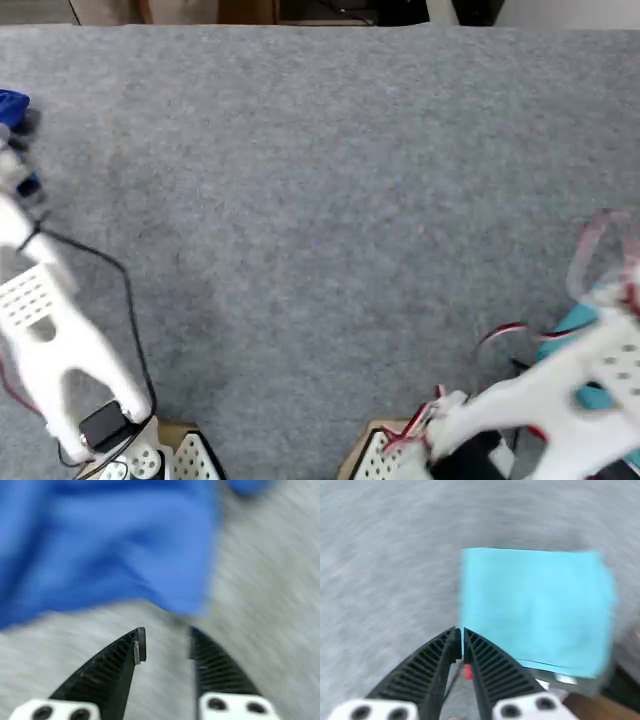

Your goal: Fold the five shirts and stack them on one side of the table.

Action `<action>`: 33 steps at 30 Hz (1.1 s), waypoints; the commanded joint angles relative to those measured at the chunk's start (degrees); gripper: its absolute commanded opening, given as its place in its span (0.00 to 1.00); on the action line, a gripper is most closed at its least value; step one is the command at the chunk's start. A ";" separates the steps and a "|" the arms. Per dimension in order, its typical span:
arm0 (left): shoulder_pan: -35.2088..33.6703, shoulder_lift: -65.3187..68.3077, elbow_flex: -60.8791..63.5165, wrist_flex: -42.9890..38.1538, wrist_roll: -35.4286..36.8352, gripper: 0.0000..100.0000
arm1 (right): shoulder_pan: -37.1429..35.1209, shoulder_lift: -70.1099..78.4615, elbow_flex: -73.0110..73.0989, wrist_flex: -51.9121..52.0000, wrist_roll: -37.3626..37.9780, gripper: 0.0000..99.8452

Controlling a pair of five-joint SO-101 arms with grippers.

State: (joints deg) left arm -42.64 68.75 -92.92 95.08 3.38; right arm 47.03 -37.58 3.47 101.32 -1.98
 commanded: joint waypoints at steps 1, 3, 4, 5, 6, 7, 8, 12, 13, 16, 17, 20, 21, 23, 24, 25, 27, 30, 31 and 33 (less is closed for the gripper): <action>-8.62 0.22 -2.37 -8.44 -2.46 0.22 | -13.67 -5.58 4.44 0.70 -5.80 0.02; -10.99 2.51 -2.29 -14.07 -5.45 0.22 | -18.07 -5.93 5.41 0.70 -9.49 0.02; -11.69 3.74 -2.29 -16.35 -6.86 0.22 | -19.56 -5.85 5.58 0.70 -11.25 0.02; -11.96 4.97 -2.29 -18.46 -8.26 0.22 | -20.70 -5.49 5.67 0.70 -12.66 0.02; -12.40 6.11 -2.29 -20.57 -9.14 0.22 | -21.49 -5.14 5.85 0.70 -13.63 0.02; -12.57 7.16 -2.29 -22.86 -9.58 0.22 | -22.02 -4.97 5.85 0.70 -14.33 0.02; -12.66 8.22 -2.29 -25.23 -9.85 0.22 | -22.37 -4.88 5.85 0.70 -14.95 0.02; -12.92 13.49 -0.97 -34.20 -9.76 0.21 | -22.73 -4.79 5.85 0.70 -15.56 0.02; -12.92 14.55 -0.53 -35.87 -9.76 0.21 | -22.73 -4.79 5.85 0.70 -15.56 0.02; -12.92 16.66 0.26 -37.45 -9.76 0.19 | -22.73 -4.79 5.85 0.70 -15.56 0.02; -12.92 16.84 0.26 -37.45 -9.85 0.17 | -22.73 -4.79 5.85 0.70 -15.56 0.02; -12.48 16.66 -0.35 -36.04 -9.76 0.10 | -22.46 -4.79 5.85 0.70 -15.56 0.02; -12.04 16.40 -1.67 -34.99 -9.76 0.07 | -22.46 -4.79 5.85 0.70 -15.56 0.02; -11.25 14.99 -3.34 -31.91 -9.76 0.03 | -22.46 -4.79 5.85 0.70 -15.56 0.02; -10.46 13.76 -3.08 -30.68 -9.76 0.02 | -22.64 -4.79 5.85 0.70 -15.56 0.02; -9.76 12.18 -2.90 -29.27 -9.67 0.02 | -22.64 -4.70 5.85 0.70 -15.56 0.02; -8.35 8.75 -2.90 -25.58 -9.49 0.02 | -22.64 -4.62 5.85 0.70 -15.56 0.02; -5.19 3.91 -2.90 -19.96 -9.41 0.02 | -22.64 -4.62 5.93 0.70 -15.56 0.02; -4.04 2.24 -2.90 -17.76 -9.41 0.02 | -22.64 -4.62 5.93 0.70 -15.38 0.02; -1.49 -0.84 -2.90 -13.63 -9.41 0.02 | -22.55 -4.62 5.93 0.70 -15.30 0.02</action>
State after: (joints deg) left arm -47.82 75.60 -94.07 76.26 -5.93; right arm 25.05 -42.07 9.36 101.32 -17.10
